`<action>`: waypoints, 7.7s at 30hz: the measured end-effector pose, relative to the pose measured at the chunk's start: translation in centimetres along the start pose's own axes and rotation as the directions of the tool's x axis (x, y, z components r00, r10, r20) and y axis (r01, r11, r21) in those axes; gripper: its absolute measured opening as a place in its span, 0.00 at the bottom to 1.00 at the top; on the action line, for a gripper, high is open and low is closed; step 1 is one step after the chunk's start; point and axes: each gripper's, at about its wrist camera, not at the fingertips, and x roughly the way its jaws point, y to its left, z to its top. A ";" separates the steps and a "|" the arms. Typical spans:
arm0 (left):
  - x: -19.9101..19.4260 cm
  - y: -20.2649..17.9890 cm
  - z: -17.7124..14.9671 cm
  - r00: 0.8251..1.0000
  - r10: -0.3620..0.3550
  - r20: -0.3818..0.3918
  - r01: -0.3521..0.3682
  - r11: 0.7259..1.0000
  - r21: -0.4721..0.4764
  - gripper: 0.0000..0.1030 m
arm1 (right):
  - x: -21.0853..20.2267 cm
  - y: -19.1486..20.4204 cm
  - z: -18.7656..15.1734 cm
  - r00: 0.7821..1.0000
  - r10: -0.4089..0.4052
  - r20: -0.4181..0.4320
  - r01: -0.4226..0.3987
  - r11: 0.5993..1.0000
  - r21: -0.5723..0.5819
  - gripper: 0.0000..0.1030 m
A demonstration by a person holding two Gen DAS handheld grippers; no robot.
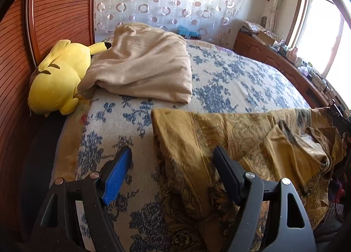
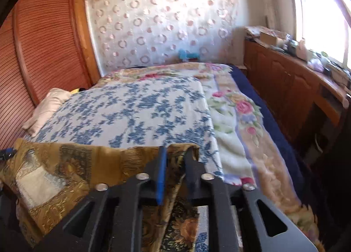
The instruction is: Fold small clothes
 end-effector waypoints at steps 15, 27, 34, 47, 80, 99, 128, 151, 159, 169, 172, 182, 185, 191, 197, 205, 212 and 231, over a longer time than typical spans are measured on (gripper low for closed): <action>2.0 1.4 2.3 0.999 -0.007 -0.048 0.007 1.000 -0.004 0.75 | 5.3 -2.2 -0.1 0.980 0.001 -0.197 -0.004 1.000 -0.015 0.63; 3.0 0.9 2.1 0.996 0.017 -0.083 -0.012 0.999 0.052 0.67 | 5.3 0.0 -0.4 0.969 -0.014 -0.245 -0.020 0.991 -0.134 0.20; 3.0 0.4 2.3 0.995 -0.018 -0.095 0.024 0.998 0.057 0.35 | 4.7 0.2 -0.5 0.968 0.001 -0.249 -0.037 0.989 -0.141 0.08; -7.1 -3.0 2.7 0.977 -0.176 0.118 0.167 0.982 0.086 0.06 | -5.1 0.1 -1.3 0.997 0.079 0.024 -0.078 0.997 -0.015 0.06; 6.0 -3.6 23.8 0.992 -0.028 0.121 0.010 0.990 0.143 0.47 | 7.4 1.9 16.8 0.991 -0.134 -0.020 0.132 0.989 -0.065 0.43; 6.3 -7.1 11.3 0.991 -0.122 -0.047 0.127 0.980 0.151 0.69 | 9.1 -3.4 6.5 0.987 0.006 -0.159 -0.015 0.998 -0.053 0.49; 9.6 -10.0 7.3 0.993 -0.009 -0.114 0.041 0.958 0.285 0.79 | 8.8 -2.1 2.9 0.980 -0.064 -0.188 0.053 0.997 -0.063 0.53; 4.4 -7.1 6.0 0.999 -0.014 -0.030 0.019 0.983 0.180 0.60 | 8.7 -2.2 2.8 0.980 -0.060 -0.189 0.048 0.997 -0.067 0.54; 5.8 -6.5 5.6 0.997 -0.029 -0.078 0.041 0.986 0.163 0.32 | 8.7 -2.1 2.8 0.980 -0.060 -0.189 0.048 0.997 -0.068 0.54; 6.9 -6.9 5.7 0.997 0.003 -0.074 0.010 0.984 0.176 0.23 | 8.6 -2.1 2.8 0.979 -0.067 -0.191 0.054 0.996 -0.068 0.56; 6.9 -6.8 5.7 0.997 0.001 -0.075 0.013 0.985 0.174 0.22 | 8.7 -2.1 2.9 0.979 -0.030 -0.201 0.013 0.996 -0.087 0.63; 6.7 -6.6 5.8 0.997 -0.009 -0.071 0.021 0.985 0.173 0.08 | 7.5 -3.2 3.1 0.977 0.078 -0.198 -0.089 0.995 -0.044 0.37; 5.8 -6.6 6.0 0.998 -0.032 -0.050 0.040 0.986 0.160 0.06 | 7.3 -3.6 3.2 0.976 0.076 -0.203 -0.089 0.995 -0.054 0.15; 2.2 -7.4 7.0 0.995 -0.095 0.026 0.090 0.984 0.157 0.05 | 5.3 -4.5 4.1 0.985 0.107 -0.134 -0.112 0.993 -0.029 0.05; -2.0 -7.6 7.1 0.982 -0.158 0.102 0.143 0.979 0.145 0.05 | 2.1 -3.9 4.3 0.993 0.104 -0.061 -0.108 0.993 -0.055 0.04; -1.3 -6.7 3.9 0.994 -0.103 0.039 0.097 0.986 0.135 0.05 | -1.5 -4.2 1.6 0.993 0.114 -0.039 -0.117 0.991 -0.064 0.04; 1.2 -6.0 2.2 0.996 -0.076 -0.036 0.079 0.991 0.109 0.05 | 0.9 -5.1 -1.6 0.990 0.060 -0.129 -0.064 0.997 -0.031 0.04; 2.8 -4.9 2.1 0.997 -0.010 -0.070 0.012 0.999 0.035 0.79 | -0.2 0.6 -2.4 0.998 0.046 -0.043 -0.051 0.991 -0.121 0.52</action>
